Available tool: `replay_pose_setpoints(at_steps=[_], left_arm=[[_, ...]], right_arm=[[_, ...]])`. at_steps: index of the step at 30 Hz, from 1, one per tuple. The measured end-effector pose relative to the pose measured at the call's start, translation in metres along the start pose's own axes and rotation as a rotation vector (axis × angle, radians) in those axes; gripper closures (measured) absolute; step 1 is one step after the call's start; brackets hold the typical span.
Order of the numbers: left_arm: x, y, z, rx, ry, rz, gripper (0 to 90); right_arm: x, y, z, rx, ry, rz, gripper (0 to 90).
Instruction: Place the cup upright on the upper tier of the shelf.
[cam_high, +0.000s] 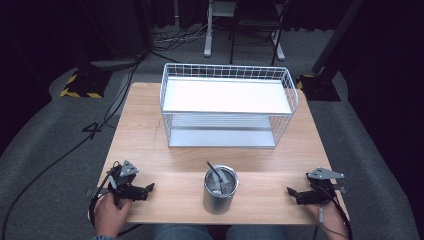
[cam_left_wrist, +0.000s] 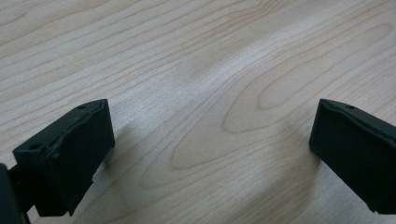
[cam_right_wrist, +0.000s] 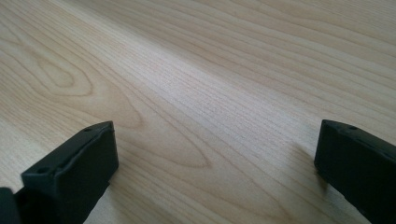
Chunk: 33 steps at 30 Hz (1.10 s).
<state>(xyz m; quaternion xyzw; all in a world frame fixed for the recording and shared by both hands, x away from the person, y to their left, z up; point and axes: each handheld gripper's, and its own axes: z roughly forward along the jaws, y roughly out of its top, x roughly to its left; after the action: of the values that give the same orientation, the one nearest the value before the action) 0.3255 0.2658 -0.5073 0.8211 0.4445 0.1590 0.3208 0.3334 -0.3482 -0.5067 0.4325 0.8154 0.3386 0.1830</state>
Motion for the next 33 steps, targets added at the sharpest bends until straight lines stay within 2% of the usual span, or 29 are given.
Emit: replay_pose_setpoints(at_steps=[23,33], left_arm=[[-0.001,0.000,0.000,0.002,-0.001,-0.009,0.5],[0.001,0.003,0.002,0.005,0.008,-0.006,0.5]], right_arm=[[0.001,-0.001,-0.002,-0.009,-0.015,0.017,0.1],[0.007,0.008,-0.028,-0.086,0.027,0.019,0.1]])
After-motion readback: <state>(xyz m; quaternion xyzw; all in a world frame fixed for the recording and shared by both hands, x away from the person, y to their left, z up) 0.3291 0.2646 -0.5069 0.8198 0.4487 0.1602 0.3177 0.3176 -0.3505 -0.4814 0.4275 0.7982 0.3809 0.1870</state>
